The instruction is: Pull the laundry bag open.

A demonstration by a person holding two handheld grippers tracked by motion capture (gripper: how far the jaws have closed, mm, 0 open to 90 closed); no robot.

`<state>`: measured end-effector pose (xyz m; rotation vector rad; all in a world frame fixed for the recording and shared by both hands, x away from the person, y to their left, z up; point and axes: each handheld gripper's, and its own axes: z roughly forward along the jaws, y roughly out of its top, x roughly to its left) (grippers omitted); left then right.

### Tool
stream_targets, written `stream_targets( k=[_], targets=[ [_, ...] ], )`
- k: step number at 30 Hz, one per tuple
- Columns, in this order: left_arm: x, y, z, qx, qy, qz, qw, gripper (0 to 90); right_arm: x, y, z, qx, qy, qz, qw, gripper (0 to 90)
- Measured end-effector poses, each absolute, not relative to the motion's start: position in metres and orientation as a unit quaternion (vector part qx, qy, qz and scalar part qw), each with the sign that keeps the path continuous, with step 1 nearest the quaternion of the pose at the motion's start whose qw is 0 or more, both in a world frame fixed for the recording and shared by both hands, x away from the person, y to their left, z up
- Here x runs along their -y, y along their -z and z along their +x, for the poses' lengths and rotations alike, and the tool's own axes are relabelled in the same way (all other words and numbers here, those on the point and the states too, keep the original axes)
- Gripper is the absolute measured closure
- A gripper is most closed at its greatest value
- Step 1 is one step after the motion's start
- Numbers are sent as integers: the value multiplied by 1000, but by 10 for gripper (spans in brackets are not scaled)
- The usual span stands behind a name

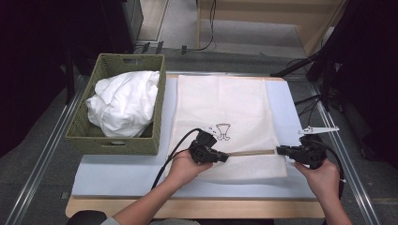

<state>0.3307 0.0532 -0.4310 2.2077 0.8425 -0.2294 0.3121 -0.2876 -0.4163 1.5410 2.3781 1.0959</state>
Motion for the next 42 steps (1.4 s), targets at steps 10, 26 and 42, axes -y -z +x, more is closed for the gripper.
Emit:
stream_targets(
  k=[10, 26, 42],
  targets=[
    [-64, 429, 328, -337, 85, 871, 347, 879, 287, 418, 313, -782, -354, 510, 53, 852],
    [-80, 426, 323, -343, 77, 861, 367, 879, 286, 418, 313, -781, -355, 511, 56, 851],
    [-96, 424, 326, -360, 82, 855, 365, 878, 287, 418, 314, -781, -354, 512, 52, 850]
  ],
)
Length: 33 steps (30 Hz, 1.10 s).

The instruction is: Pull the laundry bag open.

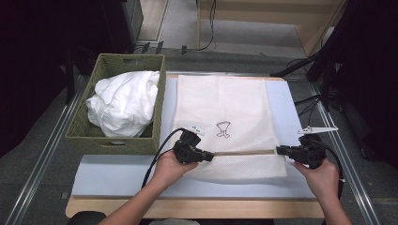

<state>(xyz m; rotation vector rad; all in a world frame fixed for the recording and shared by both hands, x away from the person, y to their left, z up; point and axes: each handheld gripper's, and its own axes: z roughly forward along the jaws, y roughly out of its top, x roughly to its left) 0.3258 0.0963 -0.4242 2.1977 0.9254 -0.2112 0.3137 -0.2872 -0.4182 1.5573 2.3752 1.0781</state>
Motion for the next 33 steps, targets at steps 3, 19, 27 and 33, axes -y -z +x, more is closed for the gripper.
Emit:
stream_targets(
  k=[3, 19, 27, 33],
  targets=[
    [-98, 425, 326, -356, 78, 860, 359, 878, 287, 418, 314, -782, -352, 512, 52, 850],
    [-99, 426, 326, -362, 87, 855, 362, 878, 286, 418, 314, -781, -355, 510, 53, 850],
    [-112, 423, 325, -373, 81, 853, 357, 878, 289, 419, 314, -780, -353, 515, 53, 850],
    [-124, 421, 322, -377, 73, 854, 351, 877, 288, 419, 314, -781, -351, 515, 51, 849]
  ],
)
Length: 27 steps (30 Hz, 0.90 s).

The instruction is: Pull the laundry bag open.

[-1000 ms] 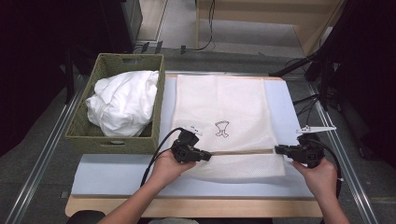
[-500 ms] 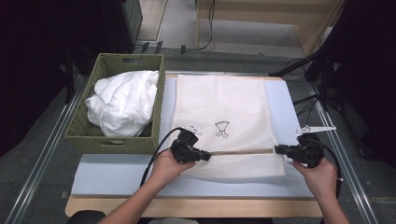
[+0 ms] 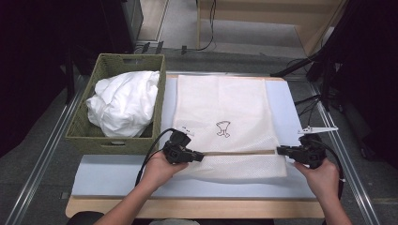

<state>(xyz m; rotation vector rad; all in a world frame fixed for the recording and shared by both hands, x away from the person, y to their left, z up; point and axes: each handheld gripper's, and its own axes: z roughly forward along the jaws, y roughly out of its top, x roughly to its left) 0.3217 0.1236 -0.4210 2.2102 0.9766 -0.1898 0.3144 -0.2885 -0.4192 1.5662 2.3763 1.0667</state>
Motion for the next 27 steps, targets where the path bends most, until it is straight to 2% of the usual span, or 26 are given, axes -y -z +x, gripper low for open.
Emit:
stream_targets(
  k=[16, 27],
  targets=[
    [-126, 419, 321, -380, 66, 854, 350, 877, 289, 420, 315, -781, -351, 515, 50, 849],
    [-150, 416, 316, -393, 54, 850, 348, 877, 289, 421, 315, -779, -353, 517, 47, 847]
  ],
)
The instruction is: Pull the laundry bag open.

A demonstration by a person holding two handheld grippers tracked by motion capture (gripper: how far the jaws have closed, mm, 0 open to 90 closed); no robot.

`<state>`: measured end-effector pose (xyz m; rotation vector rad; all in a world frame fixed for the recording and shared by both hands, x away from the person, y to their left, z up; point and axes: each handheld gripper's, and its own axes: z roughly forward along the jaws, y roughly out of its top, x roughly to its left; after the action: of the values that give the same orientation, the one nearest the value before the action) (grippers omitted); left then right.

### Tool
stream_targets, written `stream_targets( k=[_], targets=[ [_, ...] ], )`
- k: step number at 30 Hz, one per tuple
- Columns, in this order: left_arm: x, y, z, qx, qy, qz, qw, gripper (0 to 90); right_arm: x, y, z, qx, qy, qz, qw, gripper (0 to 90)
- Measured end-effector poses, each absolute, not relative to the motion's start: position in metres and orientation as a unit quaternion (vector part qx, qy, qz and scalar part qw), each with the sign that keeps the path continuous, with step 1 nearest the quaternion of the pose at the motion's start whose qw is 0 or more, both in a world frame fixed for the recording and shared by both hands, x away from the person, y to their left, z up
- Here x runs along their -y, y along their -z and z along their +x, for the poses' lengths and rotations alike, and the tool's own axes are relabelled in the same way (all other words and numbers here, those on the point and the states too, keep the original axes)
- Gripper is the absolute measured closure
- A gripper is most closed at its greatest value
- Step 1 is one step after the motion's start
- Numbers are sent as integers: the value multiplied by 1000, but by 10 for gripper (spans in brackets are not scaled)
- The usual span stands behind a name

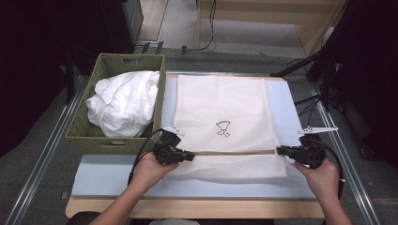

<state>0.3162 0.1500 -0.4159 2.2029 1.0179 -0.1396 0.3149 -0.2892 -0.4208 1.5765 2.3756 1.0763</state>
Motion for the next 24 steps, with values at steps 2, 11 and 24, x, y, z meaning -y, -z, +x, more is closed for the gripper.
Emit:
stream_targets(
  k=[2, 11, 24],
  targets=[
    [-153, 416, 315, -396, 51, 848, 349, 877, 290, 421, 315, -778, -355, 516, 47, 847],
    [-160, 415, 314, -397, 44, 849, 347, 877, 289, 422, 315, -778, -355, 516, 48, 847],
    [-178, 411, 310, -408, 32, 845, 343, 876, 290, 423, 315, -777, -355, 517, 48, 846]
  ],
)
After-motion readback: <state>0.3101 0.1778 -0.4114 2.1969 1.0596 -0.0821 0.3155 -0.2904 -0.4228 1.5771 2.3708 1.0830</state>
